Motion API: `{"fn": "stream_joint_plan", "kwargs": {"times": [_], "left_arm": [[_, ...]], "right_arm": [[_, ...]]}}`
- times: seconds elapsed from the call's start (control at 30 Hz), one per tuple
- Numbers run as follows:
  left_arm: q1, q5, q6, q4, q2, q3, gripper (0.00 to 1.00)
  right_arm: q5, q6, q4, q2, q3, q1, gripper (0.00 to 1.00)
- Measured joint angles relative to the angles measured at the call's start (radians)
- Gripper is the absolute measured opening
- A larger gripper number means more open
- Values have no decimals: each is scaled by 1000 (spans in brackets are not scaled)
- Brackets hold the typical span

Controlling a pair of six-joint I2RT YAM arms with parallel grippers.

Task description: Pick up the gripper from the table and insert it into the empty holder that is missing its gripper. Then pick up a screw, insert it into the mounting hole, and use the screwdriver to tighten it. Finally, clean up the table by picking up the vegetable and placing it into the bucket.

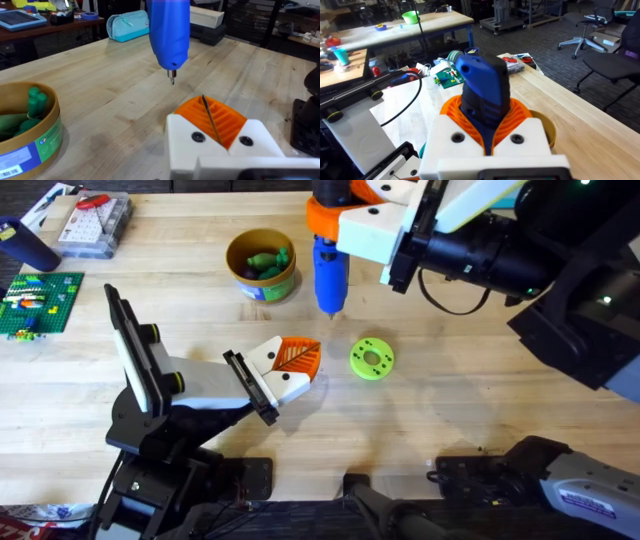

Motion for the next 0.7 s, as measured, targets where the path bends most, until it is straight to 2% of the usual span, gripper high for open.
{"fn": "stream_joint_plan", "kwargs": {"times": [0.23, 0.43, 0.57, 0.7], "left_arm": [[0, 1, -1, 0, 0, 0, 11], [0, 1, -1, 0, 0, 0, 11], [0, 1, -1, 0, 0, 0, 11], [0, 1, -1, 0, 0, 0, 11]], "right_arm": [[3, 0, -40, 12, -11, -9, 34], [55, -20, -104, 14, -13, -83, 33], [98, -155, -266, 14, -15, -129, 33], [222, -359, -455, 20, -17, -132, 34]]}}
